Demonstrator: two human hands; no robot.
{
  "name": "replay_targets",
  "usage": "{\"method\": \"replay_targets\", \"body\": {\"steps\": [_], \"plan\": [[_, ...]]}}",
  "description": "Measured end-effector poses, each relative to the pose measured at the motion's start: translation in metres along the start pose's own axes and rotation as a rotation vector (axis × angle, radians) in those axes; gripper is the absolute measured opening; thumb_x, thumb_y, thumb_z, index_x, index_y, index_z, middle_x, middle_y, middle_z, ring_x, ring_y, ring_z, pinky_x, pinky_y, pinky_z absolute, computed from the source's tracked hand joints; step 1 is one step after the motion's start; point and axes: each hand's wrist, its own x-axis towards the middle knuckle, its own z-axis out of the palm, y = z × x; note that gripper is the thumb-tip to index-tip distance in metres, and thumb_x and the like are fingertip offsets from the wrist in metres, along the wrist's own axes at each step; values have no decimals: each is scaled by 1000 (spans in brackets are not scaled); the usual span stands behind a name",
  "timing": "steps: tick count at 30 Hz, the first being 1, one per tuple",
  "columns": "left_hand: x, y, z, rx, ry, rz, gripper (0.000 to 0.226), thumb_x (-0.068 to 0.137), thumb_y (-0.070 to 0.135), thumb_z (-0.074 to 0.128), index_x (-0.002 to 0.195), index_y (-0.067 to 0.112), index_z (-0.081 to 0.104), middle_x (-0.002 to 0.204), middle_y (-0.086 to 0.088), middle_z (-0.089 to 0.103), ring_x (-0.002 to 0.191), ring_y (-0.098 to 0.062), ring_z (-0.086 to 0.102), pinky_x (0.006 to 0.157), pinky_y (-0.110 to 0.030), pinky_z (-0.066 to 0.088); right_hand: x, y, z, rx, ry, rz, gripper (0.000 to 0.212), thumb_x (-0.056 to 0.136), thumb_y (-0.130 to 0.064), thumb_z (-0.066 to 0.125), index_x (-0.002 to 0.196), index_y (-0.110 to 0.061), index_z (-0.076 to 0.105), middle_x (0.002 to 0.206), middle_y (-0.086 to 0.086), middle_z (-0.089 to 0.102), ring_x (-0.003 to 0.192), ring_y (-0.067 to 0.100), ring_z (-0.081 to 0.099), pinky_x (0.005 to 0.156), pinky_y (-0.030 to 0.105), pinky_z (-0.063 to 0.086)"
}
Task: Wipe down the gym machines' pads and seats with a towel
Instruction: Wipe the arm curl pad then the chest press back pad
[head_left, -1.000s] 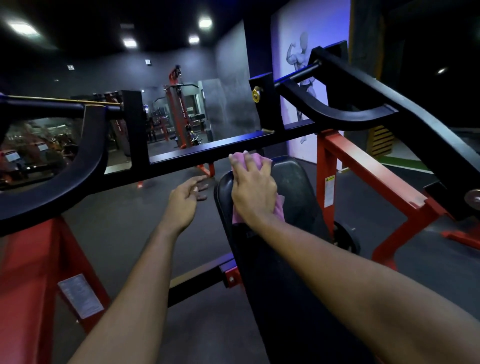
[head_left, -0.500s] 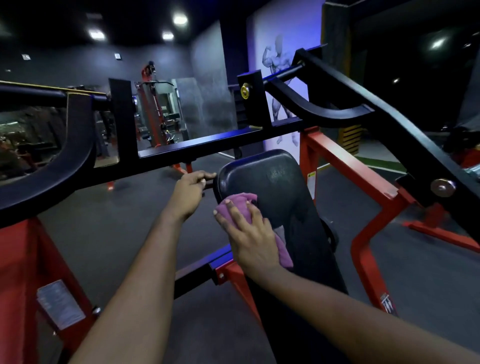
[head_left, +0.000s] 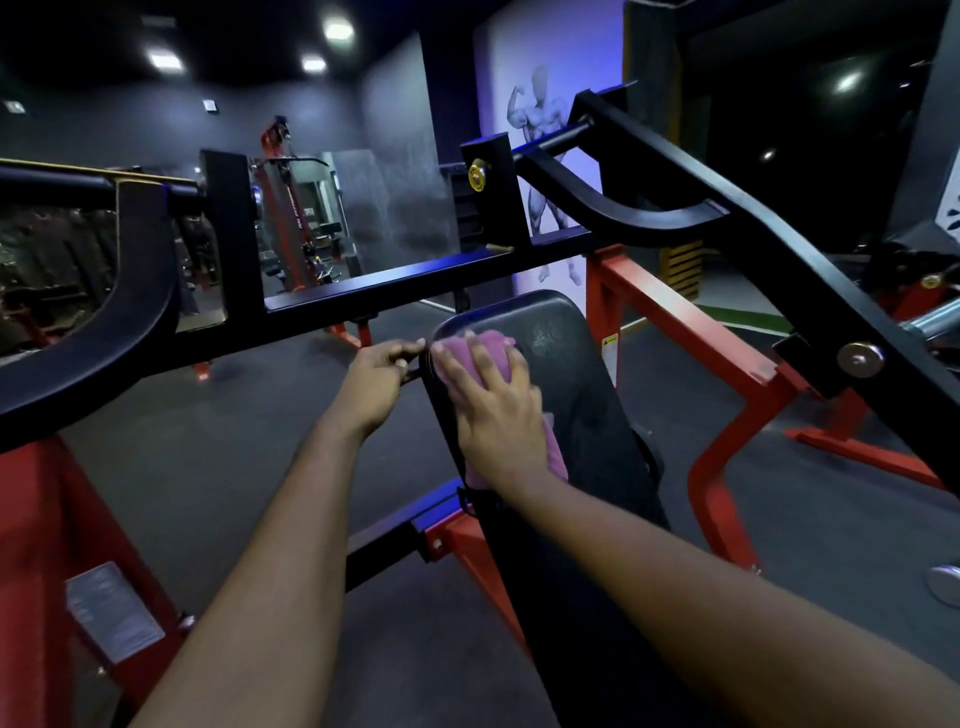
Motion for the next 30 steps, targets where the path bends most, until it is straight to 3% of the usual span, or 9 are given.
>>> {"method": "replay_targets", "body": {"steps": [5, 8, 11, 13, 15, 18, 20, 23, 30], "plan": [[2, 0, 7, 71, 62, 21, 38, 103, -8, 36, 130, -1, 62, 140, -7, 58, 130, -21, 55, 95, -19, 44, -78, 24, 4, -4, -55, -18, 78, 93, -25, 62, 157, -50, 24, 165, -6, 28, 143, 39, 28, 91, 55, 52], [1, 0, 8, 87, 62, 20, 37, 102, -10, 36, 130, -4, 60, 141, -9, 56, 133, -21, 51, 102, -21, 43, -79, 35, -10, 80, -61, 6, 65, 95, -22, 56, 151, -48, 37, 156, -6, 39, 133, 31, 37, 83, 50, 58], [1, 3, 9, 146, 42, 8, 36, 102, -7, 38, 130, -1, 60, 139, -3, 55, 130, -15, 50, 103, -21, 40, -33, 31, -33, 344, 124, 211, 54, 99, -19, 51, 149, -38, 42, 146, -6, 44, 119, 18, 42, 82, 43, 57], [4, 0, 4, 159, 36, -5, 32, 100, -1, 43, 115, 12, 69, 133, -6, 62, 124, -20, 58, 110, -36, 44, 10, 25, -44, 469, 225, 268, 48, 101, -22, 51, 147, -32, 41, 148, -4, 42, 127, 25, 44, 90, 51, 56], [12, -6, 1, 204, 74, -13, 26, 96, 11, 48, 96, 23, 71, 115, -3, 69, 111, -23, 64, 106, -50, 48, 44, 22, -44, 381, 97, 176, 49, 103, -37, 49, 150, -36, 37, 164, -4, 24, 148, 35, 24, 109, 70, 36], [9, 9, 11, 386, 165, 65, 21, 102, 22, 49, 98, 14, 68, 102, -8, 71, 99, -30, 64, 89, -43, 51, 47, 24, -18, 139, -89, 37, 57, 104, -53, 38, 157, -52, 16, 170, -13, -11, 155, 37, -14, 110, 79, 6], [9, 18, 27, 408, 230, 138, 23, 105, 24, 44, 107, 10, 63, 103, -11, 69, 94, -28, 60, 76, -35, 42, 41, 30, -9, 128, -53, 71, 60, 105, -48, 38, 157, -55, 8, 170, -11, -14, 155, 40, -13, 111, 80, 12], [13, 19, 50, 347, 199, 230, 31, 108, 19, 39, 128, 15, 62, 122, 1, 64, 109, -12, 55, 87, -16, 36, 43, 38, -8, 142, -28, 135, 59, 105, -40, 39, 156, -54, 15, 171, -6, -4, 154, 44, 2, 113, 74, 23], [22, 3, 62, 236, 261, 214, 34, 107, 13, 37, 126, 19, 65, 120, 5, 63, 110, -9, 56, 79, 5, 32, 53, 94, -8, 106, -22, 303, 53, 107, -39, 36, 156, -53, 19, 171, -2, 6, 151, 47, 14, 109, 65, 37]]}}
